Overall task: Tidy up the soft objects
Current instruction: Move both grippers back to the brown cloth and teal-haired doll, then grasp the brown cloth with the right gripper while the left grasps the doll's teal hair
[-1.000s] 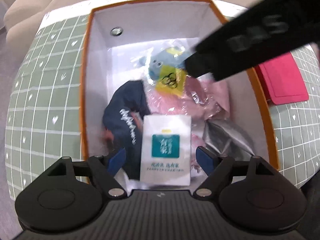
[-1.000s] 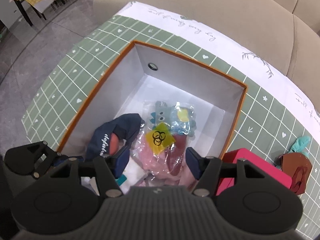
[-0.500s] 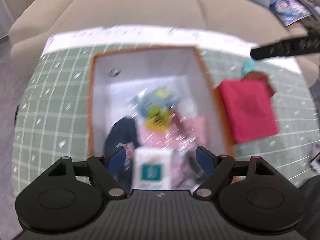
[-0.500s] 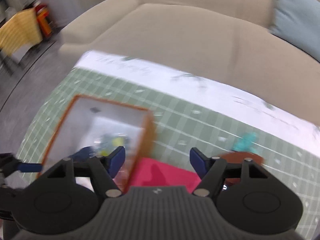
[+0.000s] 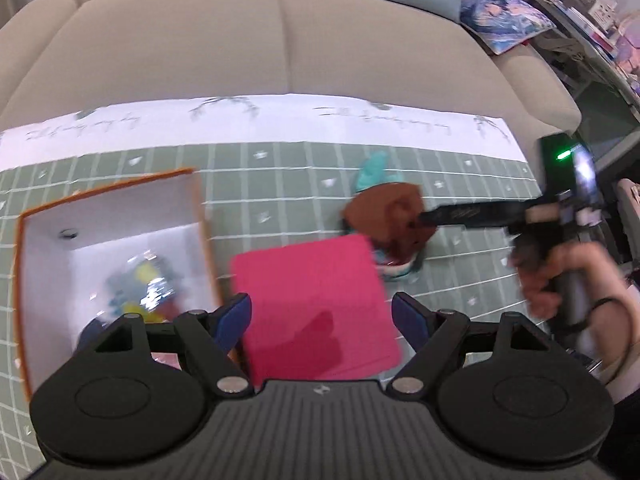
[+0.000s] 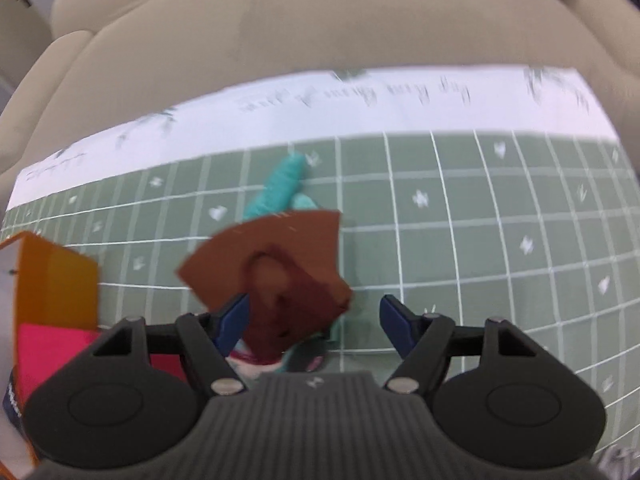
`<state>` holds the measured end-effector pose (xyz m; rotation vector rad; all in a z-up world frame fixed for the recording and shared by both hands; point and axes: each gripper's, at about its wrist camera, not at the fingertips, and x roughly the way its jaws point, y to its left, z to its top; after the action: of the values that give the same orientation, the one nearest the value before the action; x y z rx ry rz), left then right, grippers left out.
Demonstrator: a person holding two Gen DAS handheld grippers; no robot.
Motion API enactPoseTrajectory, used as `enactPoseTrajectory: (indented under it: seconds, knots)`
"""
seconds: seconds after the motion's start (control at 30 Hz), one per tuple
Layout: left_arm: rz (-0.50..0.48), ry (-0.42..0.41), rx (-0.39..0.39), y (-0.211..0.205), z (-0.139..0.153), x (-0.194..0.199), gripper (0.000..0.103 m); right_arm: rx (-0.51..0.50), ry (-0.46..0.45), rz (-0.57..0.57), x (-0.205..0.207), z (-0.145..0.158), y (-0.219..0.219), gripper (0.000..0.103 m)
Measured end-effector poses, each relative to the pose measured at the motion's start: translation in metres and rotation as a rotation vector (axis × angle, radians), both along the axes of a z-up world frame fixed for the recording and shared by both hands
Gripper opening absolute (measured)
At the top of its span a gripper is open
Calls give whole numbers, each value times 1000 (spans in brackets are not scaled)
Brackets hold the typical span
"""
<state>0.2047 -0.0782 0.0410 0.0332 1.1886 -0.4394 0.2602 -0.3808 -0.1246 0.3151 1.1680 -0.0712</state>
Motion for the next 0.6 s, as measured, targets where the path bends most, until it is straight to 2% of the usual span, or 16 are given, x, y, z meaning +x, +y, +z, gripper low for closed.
enactPoseTrajectory:
  seconds: [0.1, 0.2, 0.27, 0.33, 0.37, 0.53, 0.6]
  knots:
    - [-25, 2, 2, -23, -4, 4, 93, 21, 9, -39, 5, -23, -9, 68]
    - [-53, 1, 21, -39, -9, 5, 93, 84, 13, -66, 7, -38, -16, 59]
    - [-60, 7, 40, -46, -12, 6, 93, 112, 4, -67, 7, -44, -16, 50]
    - [-62, 16, 49, -51, -17, 7, 93, 145, -17, -72, 3, -43, -18, 32]
    - [-63, 20, 51, -52, -18, 6, 93, 150, -27, -79, 1, -43, -20, 30]
    - [-74, 44, 69, -57, -29, 5, 93, 117, -70, -54, -8, -33, -20, 6]
    - [-73, 56, 69, -57, -32, 5, 93, 113, -77, -46, -9, -32, -21, 4]
